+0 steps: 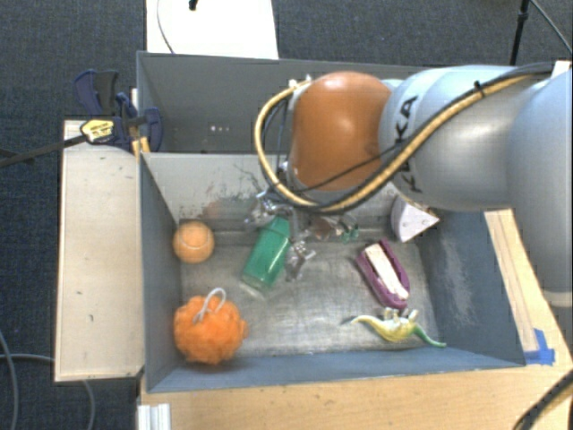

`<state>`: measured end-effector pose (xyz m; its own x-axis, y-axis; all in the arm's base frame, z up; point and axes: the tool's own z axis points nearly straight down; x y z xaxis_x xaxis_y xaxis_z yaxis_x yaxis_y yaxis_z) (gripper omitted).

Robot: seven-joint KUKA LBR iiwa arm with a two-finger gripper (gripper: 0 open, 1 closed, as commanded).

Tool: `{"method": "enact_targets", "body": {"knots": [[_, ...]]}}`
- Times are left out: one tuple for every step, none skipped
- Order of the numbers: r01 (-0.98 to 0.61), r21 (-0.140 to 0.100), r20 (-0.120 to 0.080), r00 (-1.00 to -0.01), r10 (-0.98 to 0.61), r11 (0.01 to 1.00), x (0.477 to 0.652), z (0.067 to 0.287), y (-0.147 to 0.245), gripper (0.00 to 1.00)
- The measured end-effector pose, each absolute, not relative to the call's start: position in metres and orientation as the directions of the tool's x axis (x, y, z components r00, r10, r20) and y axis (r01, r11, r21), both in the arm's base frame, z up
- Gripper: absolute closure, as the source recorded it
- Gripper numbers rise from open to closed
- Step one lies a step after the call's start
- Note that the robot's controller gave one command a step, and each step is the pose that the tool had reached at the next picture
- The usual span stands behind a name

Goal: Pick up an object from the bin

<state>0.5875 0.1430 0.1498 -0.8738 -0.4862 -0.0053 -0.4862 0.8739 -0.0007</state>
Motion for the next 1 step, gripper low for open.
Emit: {"method": "enact_targets", "body": {"knots": [[-0.496,0.0,-0.005,-0.868,-0.496,0.868,0.5906,0.097,0.1254,0.0]]}}
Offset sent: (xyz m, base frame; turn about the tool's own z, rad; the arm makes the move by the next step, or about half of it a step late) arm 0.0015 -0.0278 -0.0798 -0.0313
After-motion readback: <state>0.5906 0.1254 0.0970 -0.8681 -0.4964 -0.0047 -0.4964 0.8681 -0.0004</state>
